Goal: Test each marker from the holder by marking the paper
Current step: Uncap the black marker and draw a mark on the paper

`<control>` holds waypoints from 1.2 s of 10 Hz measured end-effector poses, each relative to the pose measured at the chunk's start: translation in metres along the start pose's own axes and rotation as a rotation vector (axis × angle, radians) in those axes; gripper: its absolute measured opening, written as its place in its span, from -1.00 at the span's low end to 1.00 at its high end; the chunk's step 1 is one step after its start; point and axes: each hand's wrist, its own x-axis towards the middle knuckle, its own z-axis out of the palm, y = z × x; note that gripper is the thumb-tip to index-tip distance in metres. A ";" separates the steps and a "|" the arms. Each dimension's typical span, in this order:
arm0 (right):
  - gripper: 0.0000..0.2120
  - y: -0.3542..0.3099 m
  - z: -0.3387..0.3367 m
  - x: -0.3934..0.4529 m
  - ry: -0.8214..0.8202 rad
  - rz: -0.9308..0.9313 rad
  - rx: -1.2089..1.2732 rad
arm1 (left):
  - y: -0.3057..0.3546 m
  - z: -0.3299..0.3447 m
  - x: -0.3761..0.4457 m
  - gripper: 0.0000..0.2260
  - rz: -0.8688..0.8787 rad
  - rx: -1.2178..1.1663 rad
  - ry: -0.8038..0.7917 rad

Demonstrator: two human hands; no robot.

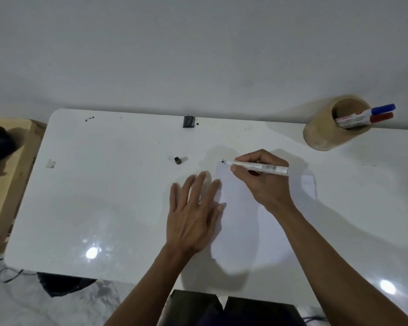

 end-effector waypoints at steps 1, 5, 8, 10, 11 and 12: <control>-0.87 0.002 0.001 0.003 0.014 -0.031 -0.039 | 0.000 -0.003 0.000 -0.52 -0.007 0.010 -0.001; -0.86 0.000 -0.001 -0.001 0.063 -0.081 -0.085 | 0.000 -0.007 -0.008 -0.47 0.088 0.040 0.084; -0.85 0.002 0.001 0.000 0.070 -0.072 -0.118 | -0.001 -0.004 -0.008 -0.46 0.093 0.034 0.108; -0.85 0.000 0.001 0.001 0.058 -0.050 -0.143 | -0.001 -0.003 -0.008 -0.46 0.095 0.032 0.123; -0.85 -0.001 0.001 0.001 0.044 -0.041 -0.153 | -0.001 -0.003 -0.008 -0.46 0.093 0.031 0.126; -0.85 -0.002 0.001 0.000 0.037 -0.035 -0.153 | -0.001 -0.002 -0.008 -0.46 0.095 0.032 0.136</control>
